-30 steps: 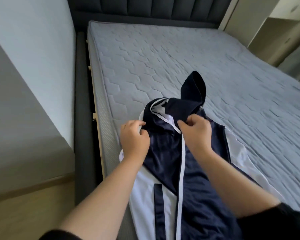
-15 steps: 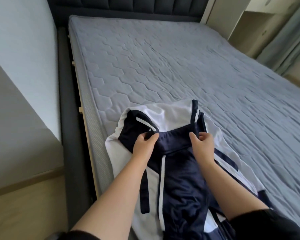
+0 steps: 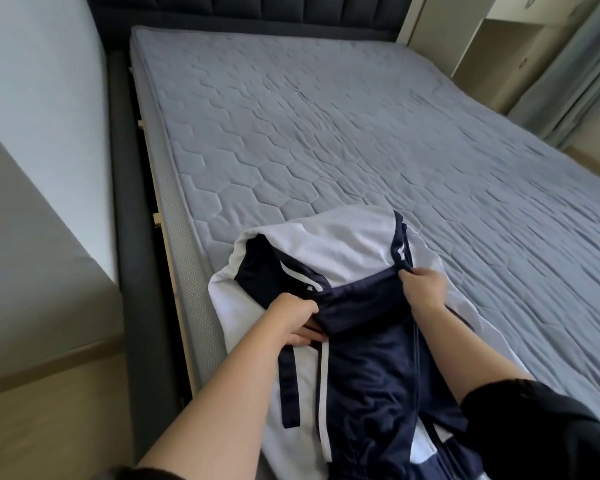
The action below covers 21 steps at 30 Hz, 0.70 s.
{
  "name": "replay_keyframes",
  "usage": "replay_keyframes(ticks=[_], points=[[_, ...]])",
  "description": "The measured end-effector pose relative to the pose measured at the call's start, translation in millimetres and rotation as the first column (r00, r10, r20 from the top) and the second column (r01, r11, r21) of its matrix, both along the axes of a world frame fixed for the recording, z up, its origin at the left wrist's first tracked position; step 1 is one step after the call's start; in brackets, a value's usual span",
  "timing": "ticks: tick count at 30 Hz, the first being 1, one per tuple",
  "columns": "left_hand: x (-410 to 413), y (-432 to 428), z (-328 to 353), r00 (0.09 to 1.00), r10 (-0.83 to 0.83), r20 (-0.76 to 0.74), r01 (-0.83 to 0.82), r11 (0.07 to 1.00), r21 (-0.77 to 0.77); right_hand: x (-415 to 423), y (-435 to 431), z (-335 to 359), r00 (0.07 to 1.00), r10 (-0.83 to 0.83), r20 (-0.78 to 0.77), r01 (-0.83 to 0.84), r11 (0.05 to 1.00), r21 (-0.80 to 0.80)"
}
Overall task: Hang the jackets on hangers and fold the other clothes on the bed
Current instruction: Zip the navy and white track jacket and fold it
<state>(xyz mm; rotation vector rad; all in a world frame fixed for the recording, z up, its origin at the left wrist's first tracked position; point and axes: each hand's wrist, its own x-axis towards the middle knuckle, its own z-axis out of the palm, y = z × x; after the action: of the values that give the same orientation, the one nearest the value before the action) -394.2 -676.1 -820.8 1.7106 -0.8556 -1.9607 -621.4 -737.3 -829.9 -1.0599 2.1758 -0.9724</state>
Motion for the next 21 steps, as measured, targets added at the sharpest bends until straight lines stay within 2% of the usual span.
replay_keyframes(ticks=[2,4,6,8,12,15,17,18,19,21], points=[[3,-7,-3,0.993,0.074,-0.092,-0.076,0.997,-0.017,0,3,-4,1.000,0.006,-0.018,-0.006,1.000,0.000],[11,-21,-1,0.949,0.242,-0.205,-0.253,0.967,-0.033,5,-1,1,0.999,0.032,-0.038,-0.033,0.999,-0.025],[19,-36,1,0.891,0.389,-0.233,-0.421,0.901,-0.104,10,-8,7,0.998,0.065,-0.016,-0.065,0.998,0.001],[26,-47,2,0.843,0.484,-0.232,-0.521,0.844,-0.130,13,-16,13,0.998,0.052,0.038,-0.053,0.998,0.028],[32,-63,-5,0.858,0.510,-0.061,-0.507,0.822,-0.259,21,-32,28,0.993,0.118,-0.030,-0.116,0.992,0.042],[36,-62,-14,0.824,0.567,0.002,-0.552,0.804,-0.219,21,-35,23,0.979,0.100,-0.177,-0.093,0.995,0.046],[35,-51,-19,0.845,0.532,0.055,-0.512,0.834,-0.206,21,-34,14,0.963,0.103,-0.248,-0.086,0.993,0.080],[35,-46,-20,0.847,0.519,0.112,-0.481,0.840,-0.253,24,-33,11,0.957,0.098,-0.274,-0.079,0.994,0.079],[33,-42,-20,0.818,0.532,0.216,-0.443,0.824,-0.352,29,-32,9,0.949,0.095,-0.299,-0.083,0.995,0.053],[30,-38,-15,0.616,0.672,0.412,-0.346,0.700,-0.625,37,-30,5,0.915,0.113,-0.386,-0.165,0.981,-0.105]])
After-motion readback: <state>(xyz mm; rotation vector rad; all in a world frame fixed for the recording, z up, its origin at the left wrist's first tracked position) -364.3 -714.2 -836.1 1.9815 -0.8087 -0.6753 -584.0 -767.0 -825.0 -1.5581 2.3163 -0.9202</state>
